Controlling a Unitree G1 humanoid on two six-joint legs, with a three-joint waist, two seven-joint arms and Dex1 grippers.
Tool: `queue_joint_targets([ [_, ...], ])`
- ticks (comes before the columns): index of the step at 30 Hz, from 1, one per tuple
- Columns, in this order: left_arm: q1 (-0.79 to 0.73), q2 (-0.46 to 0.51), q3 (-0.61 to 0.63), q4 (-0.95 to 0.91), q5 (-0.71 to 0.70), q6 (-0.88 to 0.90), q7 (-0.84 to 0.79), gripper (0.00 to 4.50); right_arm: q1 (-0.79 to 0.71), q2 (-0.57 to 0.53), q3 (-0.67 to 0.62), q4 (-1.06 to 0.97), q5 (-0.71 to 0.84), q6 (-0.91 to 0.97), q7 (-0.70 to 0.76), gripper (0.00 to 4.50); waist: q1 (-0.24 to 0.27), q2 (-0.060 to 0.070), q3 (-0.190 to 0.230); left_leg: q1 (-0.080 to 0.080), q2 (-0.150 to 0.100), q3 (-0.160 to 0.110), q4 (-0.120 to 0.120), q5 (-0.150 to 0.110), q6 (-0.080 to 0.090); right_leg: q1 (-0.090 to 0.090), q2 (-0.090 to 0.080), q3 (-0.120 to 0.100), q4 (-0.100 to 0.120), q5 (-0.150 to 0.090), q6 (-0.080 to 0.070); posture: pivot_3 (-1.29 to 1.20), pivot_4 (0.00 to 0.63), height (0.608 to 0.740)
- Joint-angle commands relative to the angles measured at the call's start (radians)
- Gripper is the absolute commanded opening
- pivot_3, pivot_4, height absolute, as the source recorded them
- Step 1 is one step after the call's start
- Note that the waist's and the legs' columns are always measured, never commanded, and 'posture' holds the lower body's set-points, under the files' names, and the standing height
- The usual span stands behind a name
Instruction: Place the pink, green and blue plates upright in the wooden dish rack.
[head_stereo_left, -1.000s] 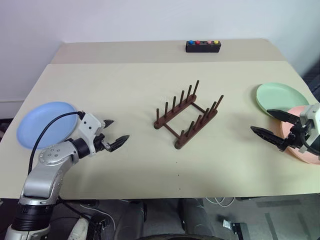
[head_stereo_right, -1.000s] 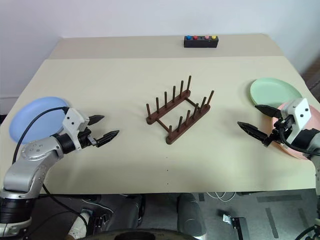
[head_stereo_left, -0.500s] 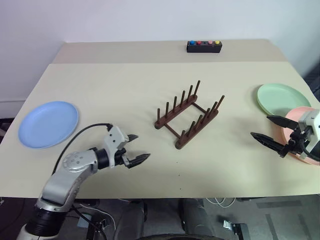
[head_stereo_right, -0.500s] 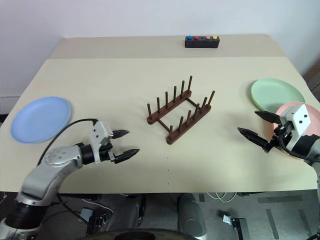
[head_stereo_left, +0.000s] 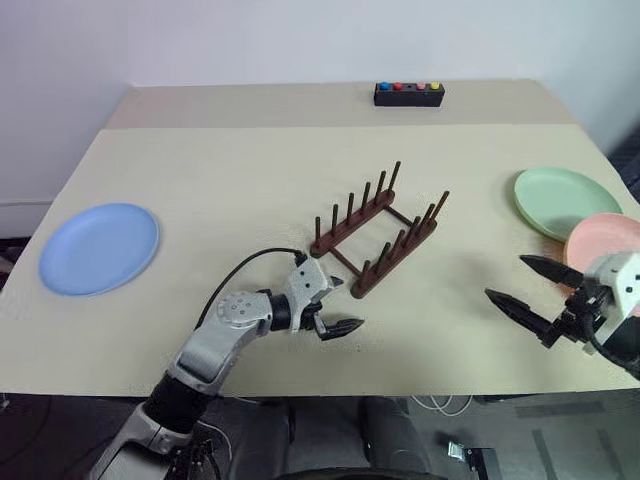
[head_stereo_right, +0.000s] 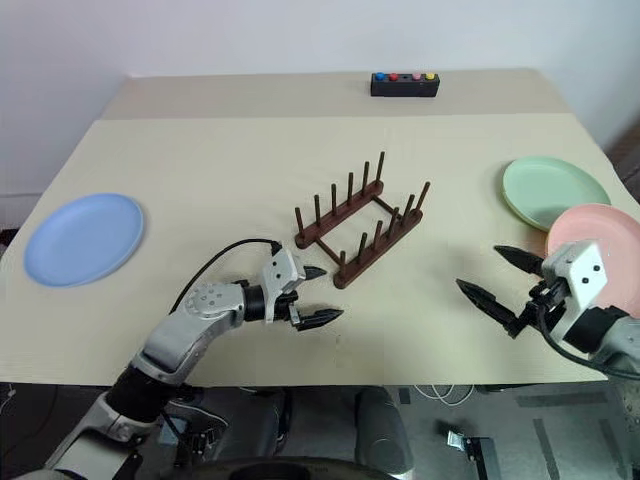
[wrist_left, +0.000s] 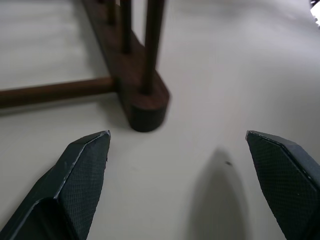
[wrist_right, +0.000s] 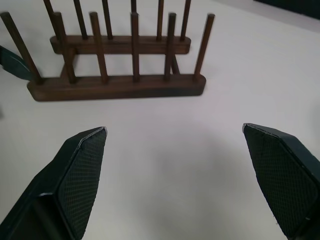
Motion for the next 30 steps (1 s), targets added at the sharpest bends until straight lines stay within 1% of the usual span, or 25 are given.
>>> queue_joint_targets([
  [1, -0.015, -0.036, -0.016, 0.044, 0.027, -0.004, 0.028, 4.5, 0.031, 0.007, -0.033, -0.085, 0.035, 0.026, -0.022, 4.44, -0.002, 0.0, 0.0, 0.0, 0.0, 0.0, 0.0, 0.0, 0.0, 0.001, 0.0, 0.0, -0.001, 0.0, 0.0, 0.0, 0.15, 0.74],
  [5, -0.024, -0.079, -0.017, 0.1, 0.051, -0.021, 0.059, 4.5, 0.134, -0.04, 0.006, -0.144, -0.009, 0.046, 0.033, 4.44, 0.001, 0.001, -0.001, 0.002, 0.0, 0.0, 0.0, 0.0, 0.0, 0.003, 0.0, 0.0, -0.001, -0.001, -0.001, 0.0, 0.15, 0.74],
  [7, -0.021, -0.092, -0.011, 0.113, 0.056, -0.042, 0.063, 4.5, 0.148, -0.045, 0.019, -0.148, -0.027, 0.03, 0.037, 4.44, 0.0, -0.001, -0.001, 0.003, -0.001, 0.0, 0.0, 0.0, 0.0, 0.003, -0.001, 0.0, -0.001, -0.002, -0.001, 0.0, 0.15, 0.74],
  [10, -0.015, -0.094, 0.0, 0.122, 0.065, -0.06, 0.07, 3.65, 0.12, -0.039, 0.031, -0.13, -0.034, 0.02, 0.024, 4.5, -0.002, -0.001, -0.001, 0.005, -0.001, 0.0, 0.0, 0.0, 0.0, 0.006, -0.001, 0.0, -0.001, -0.003, 0.0, 0.0, 0.15, 0.74],
  [12, -0.009, -0.089, 0.005, 0.123, 0.069, -0.07, 0.067, 2.73, 0.109, -0.036, 0.043, -0.128, -0.04, 0.018, 0.022, 4.5, -0.003, -0.001, -0.001, 0.008, -0.001, 0.0, 0.0, 0.0, 0.0, 0.007, -0.001, 0.0, -0.001, -0.005, 0.001, 0.0, 0.15, 0.74],
  [15, 0.001, -0.078, 0.017, 0.109, 0.077, -0.07, 0.073, 1.18, 0.082, -0.037, 0.061, -0.109, -0.043, 0.012, 0.03, 4.5, -0.003, -0.001, -0.001, 0.009, -0.001, 0.0, -0.002, 0.0, 0.0, 0.008, -0.001, 0.0, -0.001, -0.005, 0.0, 0.0, 0.15, 0.74],
  [16, 0.003, -0.071, 0.018, 0.105, 0.085, -0.07, 0.076, 0.81, 0.074, -0.036, 0.069, -0.103, -0.045, 0.009, 0.031, 4.5, -0.003, -0.001, -0.001, 0.009, -0.001, 0.0, -0.002, 0.0, 0.0, 0.008, -0.001, 0.0, -0.001, -0.004, 0.0, 0.0, 0.15, 0.74],
  [19, 0.005, -0.042, 0.013, 0.098, 0.116, -0.091, 0.075, 0.75, 0.057, -0.03, 0.094, -0.095, -0.05, 0.001, 0.034, 4.5, -0.003, -0.001, -0.001, 0.009, -0.001, 0.0, -0.001, 0.0, 0.0, 0.008, -0.001, 0.0, -0.001, -0.004, -0.001, 0.0, 0.15, 0.74],
  [23, -0.008, -0.015, 0.042, 0.107, 0.081, -0.14, 0.019, 0.75, 0.035, -0.015, 0.118, -0.091, -0.048, -0.004, 0.024, 4.5, -0.007, -0.001, -0.001, 0.01, 0.0, 0.0, -0.003, 0.0, 0.0, 0.008, -0.001, 0.0, -0.001, -0.004, -0.001, 0.0, 0.15, 0.74],
  [27, -0.089, 0.036, 0.06, 0.195, 0.025, -0.217, -0.148, 0.75, 0.015, -0.013, 0.144, -0.069, -0.059, -0.015, 0.025, 4.5, -0.005, -0.001, -0.001, 0.01, 0.0, 0.0, -0.003, 0.0, 0.0, 0.008, -0.001, 0.0, -0.001, -0.004, -0.001, 0.0, 0.15, 0.74],
  [30, -0.17, 0.056, 0.055, 0.311, 0.01, -0.254, -0.267, 0.75, 0.007, -0.005, 0.154, -0.059, -0.066, -0.027, 0.02, 4.5, -0.002, -0.002, -0.001, 0.009, 0.0, 0.0, -0.002, 0.0, 0.0, 0.008, -0.001, 0.0, -0.001, -0.004, -0.001, 0.0, 0.15, 0.74],
])
